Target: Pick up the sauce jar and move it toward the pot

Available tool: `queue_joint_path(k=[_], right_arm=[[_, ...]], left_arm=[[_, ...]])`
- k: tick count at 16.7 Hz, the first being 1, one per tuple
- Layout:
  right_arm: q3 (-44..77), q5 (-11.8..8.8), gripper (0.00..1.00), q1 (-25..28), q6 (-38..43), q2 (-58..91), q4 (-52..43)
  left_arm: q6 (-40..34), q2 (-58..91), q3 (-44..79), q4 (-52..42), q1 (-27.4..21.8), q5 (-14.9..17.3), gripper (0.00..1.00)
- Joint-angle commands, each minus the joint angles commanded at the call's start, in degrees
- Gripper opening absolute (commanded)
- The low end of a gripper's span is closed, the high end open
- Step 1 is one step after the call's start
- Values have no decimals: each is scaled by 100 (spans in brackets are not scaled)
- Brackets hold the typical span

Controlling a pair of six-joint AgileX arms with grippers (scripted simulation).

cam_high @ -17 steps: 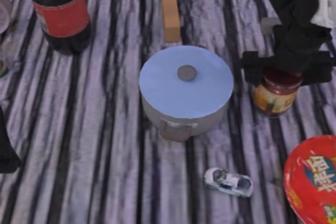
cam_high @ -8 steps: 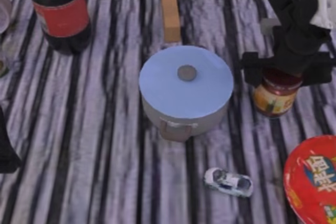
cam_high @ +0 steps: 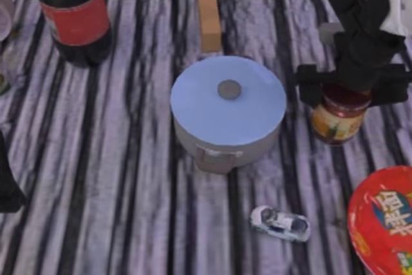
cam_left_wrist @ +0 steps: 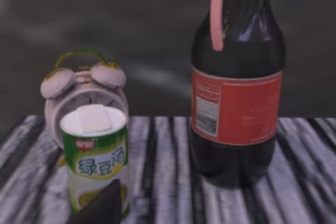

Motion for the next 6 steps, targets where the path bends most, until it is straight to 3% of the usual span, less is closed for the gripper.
queue_joint_path(k=[6], right_arm=[[0,0,100,0,0,0,0]], left_arm=[[0,0,0,0,0,0,100]])
